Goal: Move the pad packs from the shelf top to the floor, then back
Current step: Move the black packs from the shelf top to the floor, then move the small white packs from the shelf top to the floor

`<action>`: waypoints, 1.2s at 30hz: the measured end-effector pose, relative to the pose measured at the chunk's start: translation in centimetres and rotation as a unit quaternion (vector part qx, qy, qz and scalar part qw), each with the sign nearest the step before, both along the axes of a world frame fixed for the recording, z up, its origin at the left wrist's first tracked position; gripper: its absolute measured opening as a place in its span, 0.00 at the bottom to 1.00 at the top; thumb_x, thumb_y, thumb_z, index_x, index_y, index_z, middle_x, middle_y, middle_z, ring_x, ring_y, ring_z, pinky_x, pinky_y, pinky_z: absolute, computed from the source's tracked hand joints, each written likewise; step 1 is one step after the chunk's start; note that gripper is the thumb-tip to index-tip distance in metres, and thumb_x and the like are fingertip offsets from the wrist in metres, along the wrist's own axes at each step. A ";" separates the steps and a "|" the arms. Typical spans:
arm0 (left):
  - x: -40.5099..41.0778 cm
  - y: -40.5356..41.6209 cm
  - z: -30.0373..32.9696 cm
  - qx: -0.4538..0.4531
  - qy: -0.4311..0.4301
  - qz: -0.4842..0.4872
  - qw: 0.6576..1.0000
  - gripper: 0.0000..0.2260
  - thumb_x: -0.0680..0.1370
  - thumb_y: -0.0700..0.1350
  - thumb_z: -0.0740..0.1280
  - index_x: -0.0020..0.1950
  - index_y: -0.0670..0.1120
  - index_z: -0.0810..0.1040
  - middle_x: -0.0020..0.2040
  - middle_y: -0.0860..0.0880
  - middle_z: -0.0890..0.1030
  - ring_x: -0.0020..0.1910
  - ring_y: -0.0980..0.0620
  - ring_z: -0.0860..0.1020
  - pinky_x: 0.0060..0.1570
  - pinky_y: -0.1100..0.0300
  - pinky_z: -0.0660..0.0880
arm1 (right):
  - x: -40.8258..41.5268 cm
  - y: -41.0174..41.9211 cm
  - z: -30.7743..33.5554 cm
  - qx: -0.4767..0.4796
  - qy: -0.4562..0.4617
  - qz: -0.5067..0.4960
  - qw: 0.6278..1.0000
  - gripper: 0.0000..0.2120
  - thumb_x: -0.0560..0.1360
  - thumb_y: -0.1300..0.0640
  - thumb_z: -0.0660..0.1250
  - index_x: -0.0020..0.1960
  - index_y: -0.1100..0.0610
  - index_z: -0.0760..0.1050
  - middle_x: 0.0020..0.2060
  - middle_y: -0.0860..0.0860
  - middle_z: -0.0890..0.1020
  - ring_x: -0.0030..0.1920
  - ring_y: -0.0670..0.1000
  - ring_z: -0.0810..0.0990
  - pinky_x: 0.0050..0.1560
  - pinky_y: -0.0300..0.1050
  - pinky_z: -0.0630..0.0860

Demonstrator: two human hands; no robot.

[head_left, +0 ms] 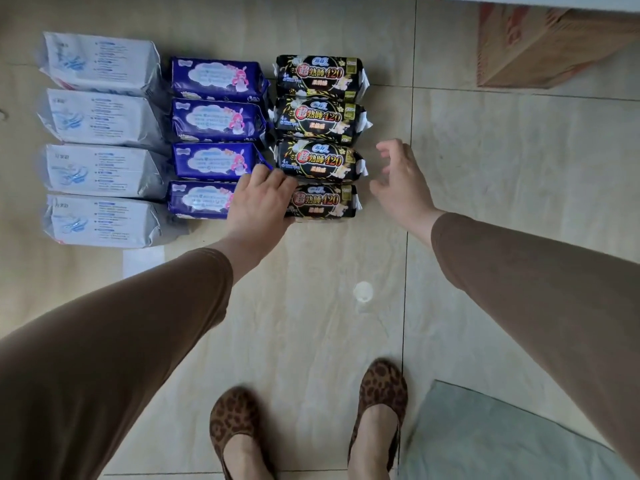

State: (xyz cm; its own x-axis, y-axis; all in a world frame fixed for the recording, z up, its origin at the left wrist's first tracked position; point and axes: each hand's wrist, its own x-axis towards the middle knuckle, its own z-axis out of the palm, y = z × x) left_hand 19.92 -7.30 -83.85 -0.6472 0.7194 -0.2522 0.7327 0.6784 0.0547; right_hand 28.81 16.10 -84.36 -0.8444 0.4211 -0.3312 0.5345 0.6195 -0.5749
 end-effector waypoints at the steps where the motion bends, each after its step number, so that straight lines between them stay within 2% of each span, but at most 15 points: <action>1: -0.2 0.2 -0.3 -0.002 0.007 0.004 1.000 0.27 0.72 0.58 0.72 0.67 0.50 0.72 0.60 0.49 0.76 0.59 0.44 0.69 0.57 0.50 0.67 | 0.4 0.1 0.1 0.005 0.003 -0.002 1.000 0.25 0.74 0.66 0.66 0.69 0.58 0.66 0.64 0.56 0.71 0.60 0.53 0.75 0.56 0.46 0.74; 4: -0.3 0.7 -0.5 -0.014 0.014 0.014 1.000 0.29 0.71 0.57 0.74 0.68 0.50 0.69 0.61 0.48 0.75 0.60 0.43 0.69 0.57 0.49 0.68 | 1.5 -0.1 0.5 0.011 0.007 -0.012 1.000 0.23 0.74 0.67 0.65 0.68 0.59 0.67 0.64 0.55 0.72 0.59 0.54 0.76 0.57 0.51 0.76; 8: 0.7 -0.1 0.9 -0.004 0.004 0.057 0.998 0.33 0.70 0.54 0.76 0.70 0.49 0.67 0.64 0.46 0.72 0.62 0.42 0.68 0.59 0.48 0.67 | 3.3 -1.0 2.4 0.012 0.005 -0.007 1.000 0.21 0.75 0.67 0.64 0.67 0.58 0.69 0.64 0.54 0.73 0.60 0.54 0.76 0.57 0.52 0.75; 11: 1.7 -1.6 3.8 -0.012 -0.011 0.069 0.997 0.33 0.71 0.52 0.75 0.72 0.48 0.66 0.65 0.46 0.72 0.63 0.42 0.68 0.61 0.47 0.68 | 4.9 -1.8 5.4 0.020 -0.004 -0.001 1.000 0.20 0.75 0.66 0.63 0.66 0.58 0.70 0.62 0.55 0.73 0.60 0.56 0.75 0.57 0.52 0.74; 14: 2.3 -2.9 8.7 -0.017 -0.051 0.076 0.996 0.30 0.73 0.52 0.73 0.72 0.48 0.66 0.67 0.47 0.72 0.65 0.43 0.69 0.63 0.46 0.68 | 6.1 -2.8 9.9 0.035 -0.038 0.019 0.998 0.21 0.75 0.64 0.64 0.68 0.57 0.69 0.63 0.55 0.72 0.63 0.56 0.72 0.56 0.48 0.72; 18: 2.4 -3.9 17.9 -0.034 -0.081 0.075 0.993 0.28 0.74 0.52 0.72 0.70 0.47 0.68 0.67 0.48 0.72 0.66 0.44 0.69 0.62 0.48 0.68 | 7.2 -4.1 18.3 0.051 -0.096 0.058 0.992 0.24 0.75 0.61 0.65 0.70 0.54 0.66 0.64 0.54 0.71 0.64 0.56 0.68 0.53 0.48 0.71; 23: 2.2 -3.8 31.9 -0.006 -0.089 0.082 0.993 0.26 0.75 0.52 0.70 0.70 0.47 0.69 0.65 0.48 0.73 0.66 0.45 0.70 0.62 0.49 0.69 | 7.4 -5.1 31.8 0.066 -0.099 0.054 0.991 0.24 0.75 0.59 0.66 0.70 0.54 0.66 0.64 0.54 0.71 0.64 0.57 0.67 0.48 0.46 0.69; 27: 2.1 -3.3 43.7 0.020 -0.090 0.081 0.992 0.26 0.75 0.52 0.70 0.71 0.47 0.68 0.67 0.48 0.72 0.67 0.45 0.69 0.64 0.49 0.69 | 7.0 -5.5 43.7 0.073 -0.074 0.019 0.994 0.23 0.74 0.58 0.67 0.69 0.54 0.67 0.63 0.53 0.72 0.64 0.57 0.68 0.49 0.46 0.68; 32: 1.9 -1.8 57.0 0.084 -0.066 0.060 0.992 0.26 0.75 0.52 0.70 0.70 0.48 0.69 0.65 0.48 0.73 0.66 0.45 0.71 0.62 0.49 0.72 | 6.5 -5.1 57.9 0.090 -0.025 -0.006 0.996 0.23 0.75 0.57 0.68 0.68 0.55 0.68 0.64 0.54 0.72 0.65 0.57 0.68 0.58 0.49 0.69; 36: 1.2 0.8 65.3 0.128 -0.038 0.028 0.991 0.25 0.75 0.52 0.70 0.70 0.48 0.68 0.65 0.48 0.74 0.64 0.45 0.72 0.61 0.48 0.74 | 6.2 -3.0 66.8 0.117 0.017 -0.003 0.993 0.22 0.75 0.56 0.68 0.67 0.56 0.69 0.62 0.55 0.74 0.63 0.58 0.70 0.57 0.49 0.69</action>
State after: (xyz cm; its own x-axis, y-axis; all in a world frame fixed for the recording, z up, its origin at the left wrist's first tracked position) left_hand 21.15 -6.47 -18.51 -0.6735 0.7301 -0.1155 0.6817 0.6740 0.2847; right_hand 35.05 13.07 -17.54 -0.8503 0.4891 -0.1943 0.5218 0.7350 -0.4330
